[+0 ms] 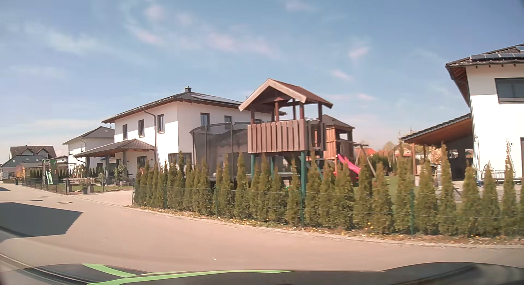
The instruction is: Follow the waypoints while adhering to traffic rules and regulations
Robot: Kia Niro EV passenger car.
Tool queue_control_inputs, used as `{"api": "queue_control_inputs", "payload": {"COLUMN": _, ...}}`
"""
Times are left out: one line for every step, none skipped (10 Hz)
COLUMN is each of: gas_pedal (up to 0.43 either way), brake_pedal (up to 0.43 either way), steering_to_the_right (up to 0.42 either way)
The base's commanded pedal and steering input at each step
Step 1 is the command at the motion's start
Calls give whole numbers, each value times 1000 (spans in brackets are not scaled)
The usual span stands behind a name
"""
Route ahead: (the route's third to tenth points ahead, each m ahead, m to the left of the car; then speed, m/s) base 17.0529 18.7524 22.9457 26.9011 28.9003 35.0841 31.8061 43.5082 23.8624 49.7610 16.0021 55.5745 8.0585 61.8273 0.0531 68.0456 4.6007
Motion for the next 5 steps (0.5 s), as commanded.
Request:
{"api": "queue_control_inputs", "payload": {"gas_pedal": 0, "brake_pedal": 0, "steering_to_the_right": -390}}
{"api": "queue_control_inputs", "payload": {"gas_pedal": 0, "brake_pedal": 0, "steering_to_the_right": -390}}
{"api": "queue_control_inputs", "payload": {"gas_pedal": 0, "brake_pedal": 0, "steering_to_the_right": -389}}
{"api": "queue_control_inputs", "payload": {"gas_pedal": 0, "brake_pedal": 0, "steering_to_the_right": -387}}
{"api": "queue_control_inputs", "payload": {"gas_pedal": 0, "brake_pedal": 0, "steering_to_the_right": -380}}
